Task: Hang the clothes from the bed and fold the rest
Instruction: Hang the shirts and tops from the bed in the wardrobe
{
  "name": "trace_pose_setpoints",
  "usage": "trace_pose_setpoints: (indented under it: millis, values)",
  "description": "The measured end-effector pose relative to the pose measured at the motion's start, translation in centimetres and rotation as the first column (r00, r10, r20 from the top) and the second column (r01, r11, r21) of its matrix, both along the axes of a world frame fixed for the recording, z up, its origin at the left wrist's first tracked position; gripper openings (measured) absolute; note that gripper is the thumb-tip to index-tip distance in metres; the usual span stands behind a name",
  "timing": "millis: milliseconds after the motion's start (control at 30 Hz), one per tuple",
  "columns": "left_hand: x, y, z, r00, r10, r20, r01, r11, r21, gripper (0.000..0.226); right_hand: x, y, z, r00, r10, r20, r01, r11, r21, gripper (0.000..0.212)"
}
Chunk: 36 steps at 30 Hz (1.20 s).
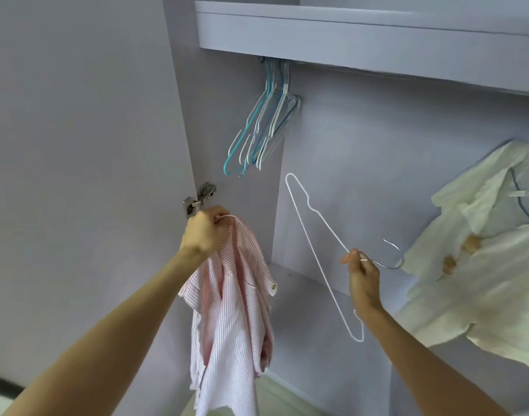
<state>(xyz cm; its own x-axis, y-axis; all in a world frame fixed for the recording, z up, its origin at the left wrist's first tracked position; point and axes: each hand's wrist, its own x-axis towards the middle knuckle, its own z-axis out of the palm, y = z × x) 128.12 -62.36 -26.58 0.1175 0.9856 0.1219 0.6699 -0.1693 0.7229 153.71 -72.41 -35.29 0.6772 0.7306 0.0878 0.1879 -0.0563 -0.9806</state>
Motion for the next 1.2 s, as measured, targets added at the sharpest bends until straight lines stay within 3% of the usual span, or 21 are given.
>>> trace_pose_setpoints:
  millis: [100,167,267,400,633,767,867,933,1000,1067,1200]
  values:
    - [-0.2,0.6,0.3,0.996,-0.014,0.084,0.019,0.998,-0.055,0.014,0.2,-0.2,1.0,0.984,0.057,-0.167,-0.064,0.997,-0.041,0.043]
    - [-0.2,0.9,0.7,0.996,-0.041,0.073,0.044,0.998,-0.04,0.015,0.3,-0.5,1.6,0.977,0.101,-0.19,-0.117,0.99,-0.073,0.048]
    - [0.0,1.0,1.4,0.992,-0.09,-0.083,0.099,0.99,0.106,0.016,-0.5,-0.7,2.0,0.978,0.208,-0.01,-0.208,0.971,-0.118,0.049]
    - [0.4,0.7,2.7,0.934,-0.095,-0.345,0.186,0.953,0.241,0.021,-1.7,-0.1,2.7,0.916,0.152,0.371,-0.082,0.977,-0.197,0.048]
    - [-0.1,1.0,4.6,0.826,0.034,-0.563,0.193,0.921,0.339,0.025,-2.7,1.3,4.6,0.759,0.044,0.65,0.014,0.996,-0.085,0.042]
    - [-0.8,1.1,4.8,0.884,0.035,-0.466,0.126,0.942,0.31,0.024,-2.9,1.3,5.1,0.682,0.075,0.727,0.032,0.991,-0.132,0.041]
    - [0.7,0.4,4.7,0.934,-0.054,-0.353,0.151,0.955,0.254,0.021,-5.6,1.9,5.3,0.642,0.184,0.745,-0.071,0.981,-0.181,0.042]
    - [1.7,-0.3,4.4,0.938,-0.134,-0.319,0.218,0.945,0.244,0.02,-7.4,2.4,5.8,0.66,0.205,0.723,-0.107,0.978,-0.18,0.041]
    - [2.1,-1.1,3.9,0.919,-0.228,-0.322,0.308,0.924,0.226,0.021,-7.7,2.9,6.4,0.738,0.162,0.655,-0.081,0.985,-0.152,0.041]
    - [1.6,-1.7,3.2,0.858,-0.287,-0.425,0.405,0.888,0.217,0.026,-7.0,3.4,6.9,0.81,0.1,0.577,-0.038,0.992,-0.119,0.042]
    - [0.7,-2.1,2.3,0.74,-0.189,-0.646,0.475,0.826,0.302,0.036,-6.8,3.4,7.3,0.872,0.103,0.478,-0.079,0.994,-0.07,0.045]
